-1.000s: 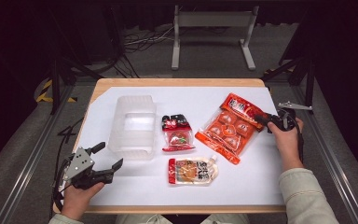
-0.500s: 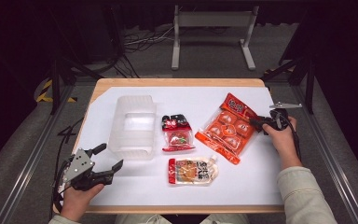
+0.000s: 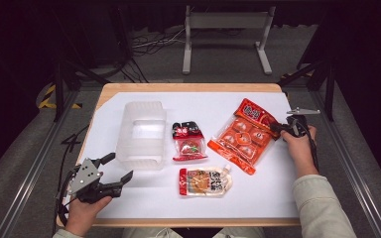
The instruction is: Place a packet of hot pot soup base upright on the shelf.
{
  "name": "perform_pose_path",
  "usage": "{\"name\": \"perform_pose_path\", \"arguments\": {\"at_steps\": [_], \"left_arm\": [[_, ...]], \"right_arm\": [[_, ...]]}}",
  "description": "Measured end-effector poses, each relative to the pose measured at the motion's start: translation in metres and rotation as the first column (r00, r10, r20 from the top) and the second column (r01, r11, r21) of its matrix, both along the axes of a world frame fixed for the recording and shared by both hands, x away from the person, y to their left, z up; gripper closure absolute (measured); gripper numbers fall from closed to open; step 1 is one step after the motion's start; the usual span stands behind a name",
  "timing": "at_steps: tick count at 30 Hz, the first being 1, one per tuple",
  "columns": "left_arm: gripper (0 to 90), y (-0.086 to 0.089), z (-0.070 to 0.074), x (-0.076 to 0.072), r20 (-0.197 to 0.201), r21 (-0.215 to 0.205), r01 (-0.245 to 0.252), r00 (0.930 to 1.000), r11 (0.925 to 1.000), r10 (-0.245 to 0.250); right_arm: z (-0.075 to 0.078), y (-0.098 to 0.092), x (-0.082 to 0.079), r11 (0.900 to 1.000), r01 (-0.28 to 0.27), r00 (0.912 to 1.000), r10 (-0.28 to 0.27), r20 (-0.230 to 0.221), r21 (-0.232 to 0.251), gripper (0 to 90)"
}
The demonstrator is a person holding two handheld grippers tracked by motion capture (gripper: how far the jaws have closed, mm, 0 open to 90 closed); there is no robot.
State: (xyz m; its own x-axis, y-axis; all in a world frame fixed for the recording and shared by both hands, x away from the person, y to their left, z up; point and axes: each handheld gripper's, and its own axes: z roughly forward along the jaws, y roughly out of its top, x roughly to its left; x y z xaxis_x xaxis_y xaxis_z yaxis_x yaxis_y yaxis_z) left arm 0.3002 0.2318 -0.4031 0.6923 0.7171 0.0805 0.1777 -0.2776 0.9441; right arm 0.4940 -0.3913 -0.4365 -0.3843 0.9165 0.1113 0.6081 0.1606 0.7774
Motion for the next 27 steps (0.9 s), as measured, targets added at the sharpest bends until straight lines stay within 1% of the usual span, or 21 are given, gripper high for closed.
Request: {"name": "perform_pose_path", "arguments": {"at_steps": [1,2,3,4,6,9,12,14,16,17,20,22,24,25,27], "left_arm": [[20.2,0.0,0.0,0.0,-0.002,0.0,0.002,1.0,1.0,-0.002],[20.2,0.0,0.001,0.0,0.001,0.005,0.002,1.0,1.0,-0.002],[20.2,0.0,0.001,-0.001,0.0,0.005,0.003,1.0,1.0,-0.003],[20.2,0.0,0.001,-0.001,0.0,0.005,0.003,1.0,1.0,-0.003],[18.7,0.0,0.002,-0.001,-0.013,-0.015,0.003,0.9999,0.9999,-0.004],[17.2,-0.001,0.002,-0.001,-0.02,-0.02,0.002,0.9998,0.9998,-0.002],[16.1,-0.001,0.003,-0.001,-0.009,-0.019,0.002,1.0,0.9998,-0.002],[14.7,-0.002,0.004,-0.001,-0.011,-0.023,-0.002,0.9999,0.9997,0.002],[14.5,-0.002,0.004,0.0,-0.028,-0.031,0.006,0.9996,0.9995,-0.007],[14.5,-0.002,0.004,0.0,-0.03,-0.033,0.007,0.9995,0.9994,-0.008],[15.5,-0.003,0.006,0.0,-0.02,-0.035,0.008,0.9998,0.9994,-0.009],[16.6,-0.003,0.007,0.001,-0.023,-0.043,0.012,0.9997,0.999,-0.013],[17.0,-0.003,0.007,0.003,-0.027,-0.048,0.006,0.9996,0.9988,-0.007],[17.8,-0.002,0.007,0.004,-0.032,-0.05,0.008,0.9994,0.9987,-0.01],[18.8,-0.002,0.008,0.004,-0.031,-0.057,0.013,0.9994,0.9983,-0.015]], "right_arm": [[-0.001,-0.001,0.0,1.0,-0.002,1.0,0.002,0.0,0.012,84.1],[-0.001,-0.002,0.0,1.0,0.001,1.0,-0.001,-0.008,0.027,88.0],[-0.001,-0.002,0.001,0.999,-0.003,0.9999,0.003,-0.013,0.035,89.3],[-0.001,-0.002,0.001,0.999,-0.003,0.9999,0.003,-0.013,0.035,89.3],[0.002,0.001,0.0,1.0,-0.001,1.0,0.001,-0.006,0.002,90.0],[0.003,0.002,0.0,1.0,-0.003,1.0,0.003,-0.002,0.002,90.0],[0.005,0.001,-0.001,1.0,-0.007,1.0,0.007,0.007,0.003,90.0],[0.008,0.001,-0.003,1.0,-0.005,0.9998,0.005,0.018,0.006,90.0],[0.012,0.001,-0.004,1.0,0.0,0.9996,0.0,0.028,0.004,90.0],[0.014,0.0,-0.005,1.0,0.0,0.9996,-0.001,0.029,0.01,90.0],[0.021,-0.001,-0.009,1.0,-0.005,0.9991,0.004,0.043,0.021,90.0],[0.027,-0.001,-0.012,1.0,-0.004,0.9983,0.003,0.059,0.023,90.0],[0.032,0.0,-0.014,1.0,-0.006,0.9981,0.005,0.061,0.029,90.0],[0.035,0.001,-0.015,1.0,-0.008,0.9979,0.006,0.064,0.029,90.0],[0.038,0.001,-0.016,1.0,-0.009,0.9974,0.007,0.071,0.03,90.0]]}}
